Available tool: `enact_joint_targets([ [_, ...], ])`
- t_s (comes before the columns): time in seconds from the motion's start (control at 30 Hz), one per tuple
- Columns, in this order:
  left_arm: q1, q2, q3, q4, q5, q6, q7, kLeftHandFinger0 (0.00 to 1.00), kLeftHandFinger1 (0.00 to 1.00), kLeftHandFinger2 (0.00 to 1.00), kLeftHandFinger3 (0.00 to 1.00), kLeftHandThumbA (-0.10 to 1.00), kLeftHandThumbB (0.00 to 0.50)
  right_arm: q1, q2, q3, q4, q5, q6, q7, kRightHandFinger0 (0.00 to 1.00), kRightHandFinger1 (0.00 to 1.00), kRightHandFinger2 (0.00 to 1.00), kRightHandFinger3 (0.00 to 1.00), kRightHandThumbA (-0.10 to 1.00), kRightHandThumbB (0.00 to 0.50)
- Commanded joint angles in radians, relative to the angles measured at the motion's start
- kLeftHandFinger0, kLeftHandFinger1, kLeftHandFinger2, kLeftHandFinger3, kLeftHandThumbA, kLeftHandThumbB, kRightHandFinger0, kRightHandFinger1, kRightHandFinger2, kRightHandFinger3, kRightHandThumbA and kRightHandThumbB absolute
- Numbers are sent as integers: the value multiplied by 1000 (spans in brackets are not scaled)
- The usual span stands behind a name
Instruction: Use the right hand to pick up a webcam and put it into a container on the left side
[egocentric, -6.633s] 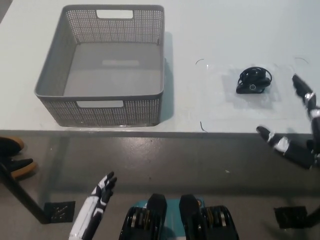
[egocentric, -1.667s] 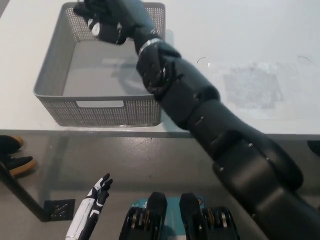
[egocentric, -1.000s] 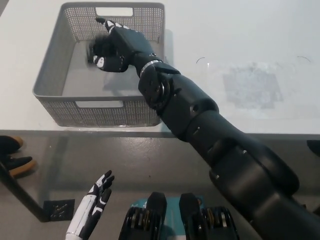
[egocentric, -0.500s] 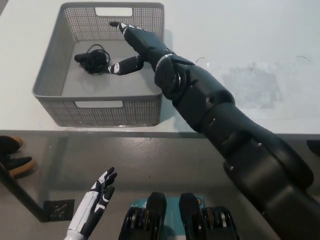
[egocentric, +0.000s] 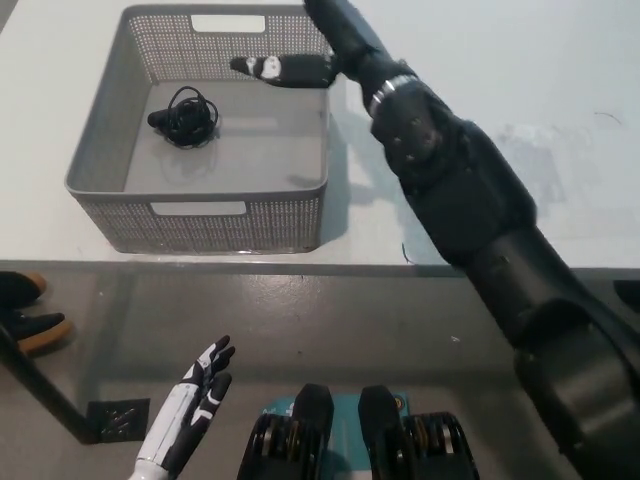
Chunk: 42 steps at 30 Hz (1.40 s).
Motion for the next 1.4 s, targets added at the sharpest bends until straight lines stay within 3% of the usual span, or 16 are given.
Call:
enact_joint_targets([
  [0.0,-19,33,-1,-48,21,-10,-18,1000,1000,1000,1000,969,76,208,-120,-193,-773,268,171,115,1000,1000,1000,1000,1000,337],
  [0.3,-10,35,20,-67,5,26,-10,1000,1000,1000,1000,1000,127,633,-126,-247,-1122,498,42,74,1000,1000,1000,1000,1000,272],
  [0.37,-11,32,27,-62,-5,24,-6,1000,1000,1000,1000,1000,137,733,-112,-248,-1166,565,29,66,1000,1000,1000,1000,1000,286],
  [0.47,-18,28,33,-58,-14,31,-3,1000,1000,1000,1000,1000,144,849,-95,-233,-1140,602,-60,67,1000,1000,1000,1000,1000,244],
  [0.53,-19,28,33,-51,-14,24,-3,1000,1000,1000,1000,1000,144,916,-78,-221,-1105,615,-121,71,1000,1000,1000,1000,1000,243],
  [0.63,-27,22,34,-36,-18,10,2,1000,1000,1000,1000,1000,146,1015,-75,-209,-1028,601,-197,94,986,1000,1000,1000,977,172],
  [0.73,-35,23,43,-36,-23,19,4,1000,1000,1000,1000,1000,160,1065,-70,-204,-946,557,-236,99,986,1000,1000,1000,1000,172],
  [0.8,-50,27,54,-29,-31,25,5,1000,1000,1000,1000,1000,141,1085,-63,-205,-887,529,-254,94,987,1000,1000,1000,1000,175],
  [0.87,-63,29,63,-29,-39,32,4,1000,1000,1000,1000,1000,131,1098,-51,-213,-833,523,-262,84,1000,1000,1000,1000,1000,226],
  [0.9,-77,29,69,-26,-41,36,1,1000,1000,1000,1000,1000,131,1095,-50,-221,-805,509,-262,76,1000,1000,1000,1000,1000,227],
  [1.13,-101,29,97,-12,-65,36,-10,1000,1000,1000,1000,1000,108,1063,-55,-233,-697,508,-264,95,1000,1000,1000,1000,1000,158],
  [1.37,-121,24,120,-2,-79,36,-5,1000,1000,1000,1000,1000,91,999,-46,-247,-605,552,-265,110,1000,1000,1000,1000,1000,185],
])
